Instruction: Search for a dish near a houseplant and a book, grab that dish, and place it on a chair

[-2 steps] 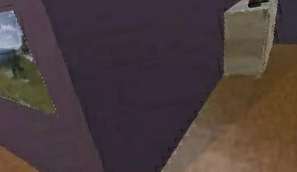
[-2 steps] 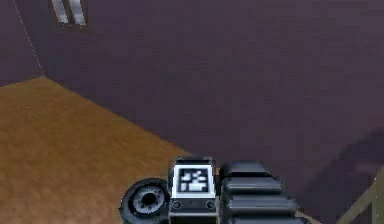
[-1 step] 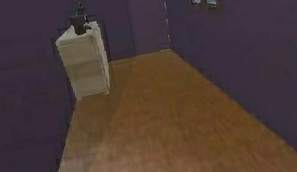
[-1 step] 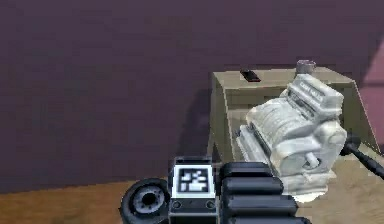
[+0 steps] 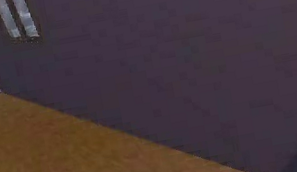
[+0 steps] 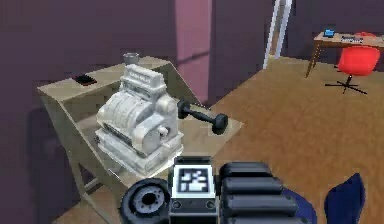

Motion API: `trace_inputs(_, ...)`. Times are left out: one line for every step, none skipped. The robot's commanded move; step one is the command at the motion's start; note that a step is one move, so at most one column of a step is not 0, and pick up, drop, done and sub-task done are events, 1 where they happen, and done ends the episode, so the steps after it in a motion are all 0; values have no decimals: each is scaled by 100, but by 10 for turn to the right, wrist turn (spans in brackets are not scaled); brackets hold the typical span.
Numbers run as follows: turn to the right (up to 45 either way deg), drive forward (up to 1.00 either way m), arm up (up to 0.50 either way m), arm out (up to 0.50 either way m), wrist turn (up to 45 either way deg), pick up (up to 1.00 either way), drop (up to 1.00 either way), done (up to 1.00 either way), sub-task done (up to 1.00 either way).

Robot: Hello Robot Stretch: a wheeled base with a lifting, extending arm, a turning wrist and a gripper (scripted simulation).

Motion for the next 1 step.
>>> trace_inputs(240,0,0,0,0,0,0,0,0)
